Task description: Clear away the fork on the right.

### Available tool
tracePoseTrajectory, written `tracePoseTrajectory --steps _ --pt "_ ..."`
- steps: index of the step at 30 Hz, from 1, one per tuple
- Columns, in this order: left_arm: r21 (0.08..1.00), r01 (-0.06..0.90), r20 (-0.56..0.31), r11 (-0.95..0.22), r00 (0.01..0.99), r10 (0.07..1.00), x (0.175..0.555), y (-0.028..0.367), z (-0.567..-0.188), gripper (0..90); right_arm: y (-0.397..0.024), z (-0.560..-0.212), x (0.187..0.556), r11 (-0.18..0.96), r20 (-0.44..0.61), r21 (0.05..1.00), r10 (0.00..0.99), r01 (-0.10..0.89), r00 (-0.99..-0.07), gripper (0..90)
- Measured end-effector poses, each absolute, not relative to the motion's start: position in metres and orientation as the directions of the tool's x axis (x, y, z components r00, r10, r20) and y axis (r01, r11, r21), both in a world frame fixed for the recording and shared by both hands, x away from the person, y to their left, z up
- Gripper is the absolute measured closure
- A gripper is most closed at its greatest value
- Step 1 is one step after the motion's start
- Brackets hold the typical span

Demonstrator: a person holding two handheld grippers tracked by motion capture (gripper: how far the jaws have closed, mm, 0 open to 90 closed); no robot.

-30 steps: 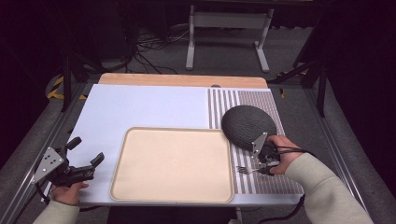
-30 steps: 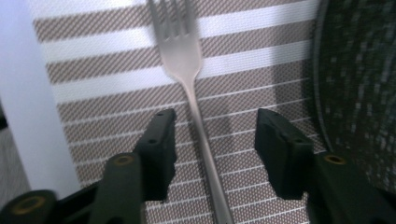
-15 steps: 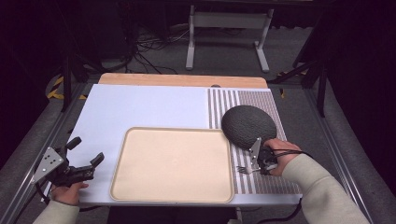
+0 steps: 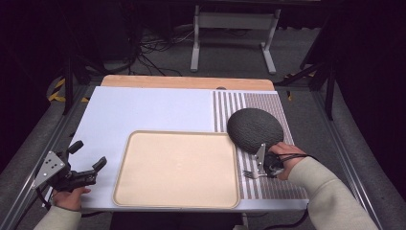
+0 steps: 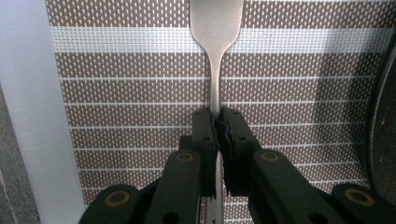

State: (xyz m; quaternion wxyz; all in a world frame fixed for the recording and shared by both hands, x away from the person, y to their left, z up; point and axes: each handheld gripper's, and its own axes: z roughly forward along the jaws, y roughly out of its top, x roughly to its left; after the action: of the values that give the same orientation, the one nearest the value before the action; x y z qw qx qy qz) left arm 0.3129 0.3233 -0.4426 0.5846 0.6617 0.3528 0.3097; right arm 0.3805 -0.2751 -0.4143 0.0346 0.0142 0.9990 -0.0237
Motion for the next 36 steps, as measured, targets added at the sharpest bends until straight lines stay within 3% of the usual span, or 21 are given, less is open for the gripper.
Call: tracePoseTrajectory --steps 16,36 --pt "0.992 0.107 -0.008 -0.063 0.559 0.829 0.313 0.323 -0.443 0.6 -0.274 -0.391 0.376 0.998 -0.103 0.038 0.055 0.052 -0.993 85.0" --pt "0.992 0.110 -0.015 -0.056 0.555 0.832 0.314 0.324 -0.444 0.6 -0.273 -0.354 0.374 0.947 -0.141 0.296 0.169 0.122 -0.975 85.1"
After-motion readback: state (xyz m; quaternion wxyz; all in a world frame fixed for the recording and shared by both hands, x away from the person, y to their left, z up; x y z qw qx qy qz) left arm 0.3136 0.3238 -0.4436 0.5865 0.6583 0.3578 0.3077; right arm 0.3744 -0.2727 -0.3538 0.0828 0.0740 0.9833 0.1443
